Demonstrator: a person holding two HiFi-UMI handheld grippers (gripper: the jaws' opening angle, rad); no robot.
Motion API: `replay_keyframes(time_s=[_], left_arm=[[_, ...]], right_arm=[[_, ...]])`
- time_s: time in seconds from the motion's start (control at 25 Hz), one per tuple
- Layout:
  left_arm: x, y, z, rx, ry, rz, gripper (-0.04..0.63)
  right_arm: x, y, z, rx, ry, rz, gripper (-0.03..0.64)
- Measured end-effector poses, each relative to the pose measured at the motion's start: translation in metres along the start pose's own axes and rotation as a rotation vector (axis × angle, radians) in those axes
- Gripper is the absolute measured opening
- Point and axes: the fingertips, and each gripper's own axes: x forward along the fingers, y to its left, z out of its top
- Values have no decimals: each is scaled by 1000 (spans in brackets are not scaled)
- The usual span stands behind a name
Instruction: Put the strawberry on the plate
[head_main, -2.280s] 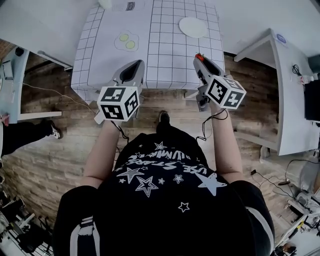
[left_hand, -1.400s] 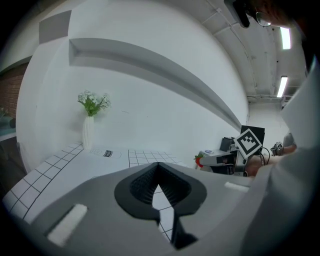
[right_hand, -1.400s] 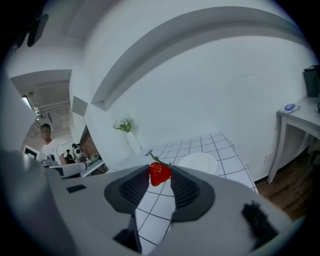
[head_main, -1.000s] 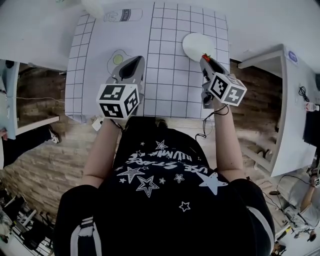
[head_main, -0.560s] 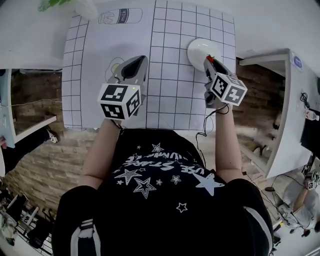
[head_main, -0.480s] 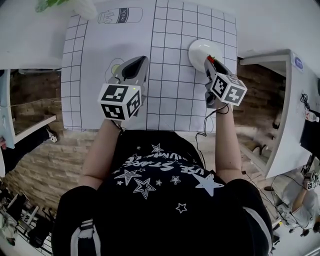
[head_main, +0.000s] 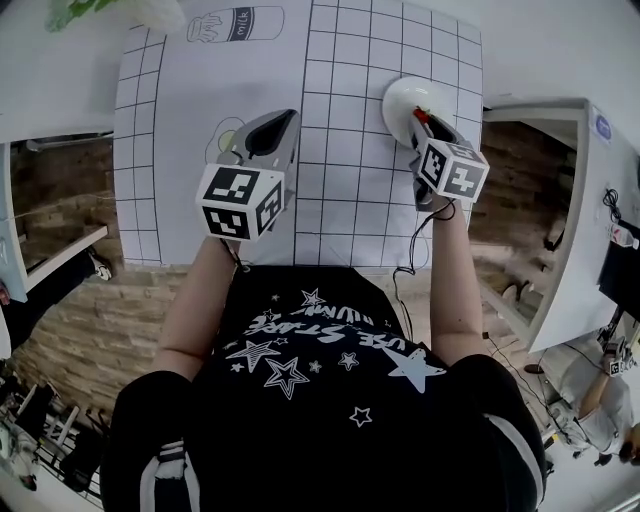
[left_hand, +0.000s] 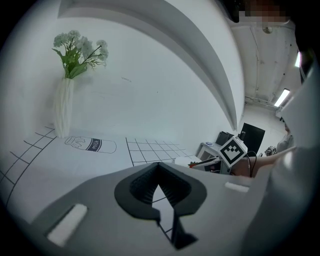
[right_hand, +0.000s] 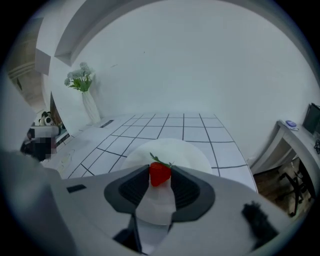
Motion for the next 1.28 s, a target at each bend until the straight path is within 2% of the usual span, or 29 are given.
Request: replay_keyframes(time_s=[0.2, 0.48, 0.84, 1.16, 1.28], left_arm=[[1, 1, -1, -1, 1, -1, 9], [-7, 3, -5, -7, -3, 18, 9], [-19, -4, -1, 12, -22, 36, 9], [-44, -30, 5, 34, -64, 49, 9], [-59, -41, 3, 46, -75, 65, 9]], right_arm=[[3, -2, 2, -9, -13, -25, 144], [8, 1, -6, -15, 24, -19, 144], [-8, 3, -6, -5, 7, -12, 152], [-42, 23, -1, 2, -75, 41, 152], [-60, 39, -4, -6, -95, 96, 150]])
